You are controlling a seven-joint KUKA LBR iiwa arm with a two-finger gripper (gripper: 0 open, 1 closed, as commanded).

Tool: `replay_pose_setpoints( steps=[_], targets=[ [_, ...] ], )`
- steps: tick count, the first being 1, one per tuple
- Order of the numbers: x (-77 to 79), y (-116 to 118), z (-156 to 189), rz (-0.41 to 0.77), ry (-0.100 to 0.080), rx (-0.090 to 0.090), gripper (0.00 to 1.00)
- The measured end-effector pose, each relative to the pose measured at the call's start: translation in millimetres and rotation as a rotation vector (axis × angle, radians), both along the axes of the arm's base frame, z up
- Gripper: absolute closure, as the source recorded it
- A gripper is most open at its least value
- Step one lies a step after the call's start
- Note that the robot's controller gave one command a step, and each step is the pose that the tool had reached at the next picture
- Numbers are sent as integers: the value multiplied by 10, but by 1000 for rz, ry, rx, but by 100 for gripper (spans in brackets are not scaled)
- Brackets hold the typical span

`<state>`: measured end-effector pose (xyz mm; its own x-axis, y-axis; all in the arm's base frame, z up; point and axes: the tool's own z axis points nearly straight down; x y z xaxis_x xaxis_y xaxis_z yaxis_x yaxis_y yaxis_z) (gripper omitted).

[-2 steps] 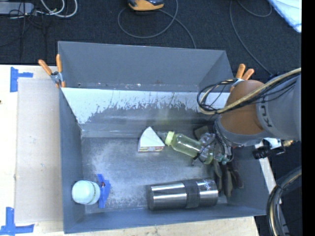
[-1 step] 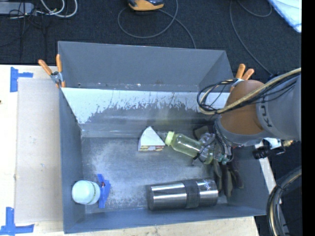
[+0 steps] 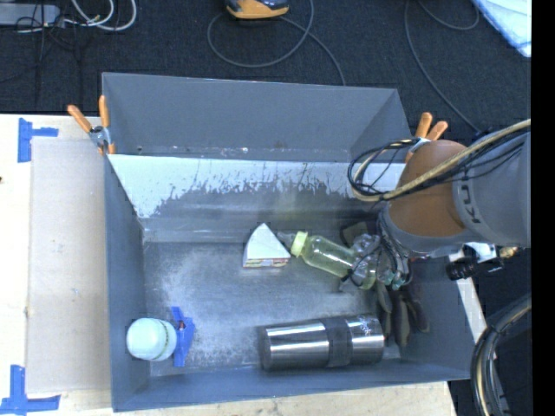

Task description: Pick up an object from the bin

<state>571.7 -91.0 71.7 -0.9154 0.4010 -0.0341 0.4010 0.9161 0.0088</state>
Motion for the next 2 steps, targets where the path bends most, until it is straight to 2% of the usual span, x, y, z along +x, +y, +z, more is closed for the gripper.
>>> replay_pose_setpoints(
  steps=[1, 2],
  targets=[
    [-24, 3, 185, 0, 9, 2, 100],
    [-12, 2, 404, 1, 4, 2, 100]
  ],
)
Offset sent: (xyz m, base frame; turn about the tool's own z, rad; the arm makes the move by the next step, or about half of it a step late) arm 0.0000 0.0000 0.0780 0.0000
